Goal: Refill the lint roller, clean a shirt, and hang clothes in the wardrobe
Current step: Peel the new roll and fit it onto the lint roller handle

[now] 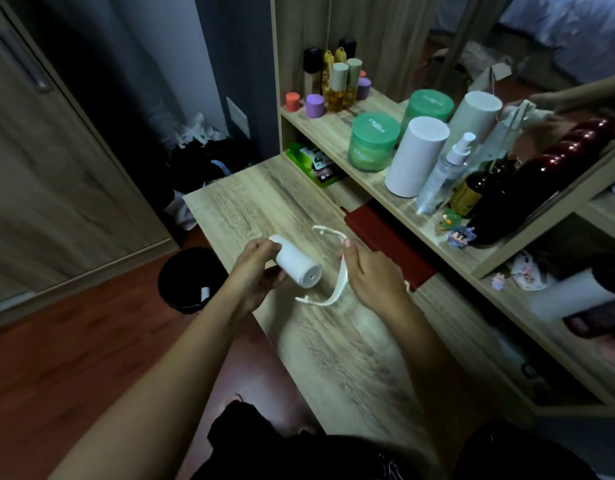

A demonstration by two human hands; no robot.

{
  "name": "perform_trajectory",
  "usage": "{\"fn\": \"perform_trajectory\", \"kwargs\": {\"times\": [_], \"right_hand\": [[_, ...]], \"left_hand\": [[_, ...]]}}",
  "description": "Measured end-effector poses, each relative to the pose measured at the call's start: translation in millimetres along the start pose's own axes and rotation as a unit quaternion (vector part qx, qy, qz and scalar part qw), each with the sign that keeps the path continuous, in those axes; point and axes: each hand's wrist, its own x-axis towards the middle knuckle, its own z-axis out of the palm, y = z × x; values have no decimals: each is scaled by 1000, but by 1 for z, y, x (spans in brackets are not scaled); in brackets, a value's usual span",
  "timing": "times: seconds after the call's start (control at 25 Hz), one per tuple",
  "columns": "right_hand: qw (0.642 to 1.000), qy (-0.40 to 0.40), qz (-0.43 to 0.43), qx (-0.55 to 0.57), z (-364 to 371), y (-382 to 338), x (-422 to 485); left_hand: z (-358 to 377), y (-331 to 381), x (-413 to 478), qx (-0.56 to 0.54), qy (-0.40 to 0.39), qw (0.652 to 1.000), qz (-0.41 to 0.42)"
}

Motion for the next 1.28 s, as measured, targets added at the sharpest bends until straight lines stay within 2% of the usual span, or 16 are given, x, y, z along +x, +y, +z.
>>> {"fn": "perform_trajectory", "kwargs": {"times": [0.08, 0.2, 0.52, 0.72, 0.88, 1.0, 1.28], "right_hand": [[999, -6, -39, -36, -5, -4, 5], [997, -16, -69, -43, -3, -6, 8], [997, -35, -60, -34, 0, -7, 9], [998, -25, -46, -21, 1, -11, 9], [999, -3, -29, -32, 5, -15, 13], [1000, 10, -11, -18, 6, -21, 14], [1000, 20, 21, -3, 4, -31, 16]], "left_hand": [[2, 4, -1, 59, -40, 997, 19], [4, 8, -4, 99, -56, 992, 47], [-2, 4, -5, 118, -84, 989, 32], [-1, 5, -9, 75, -110, 991, 34], [10, 3, -16, 88, -114, 990, 5], [22, 1, -23, 38, -127, 991, 1], [33, 3, -30, 29, -86, 996, 27]]}}
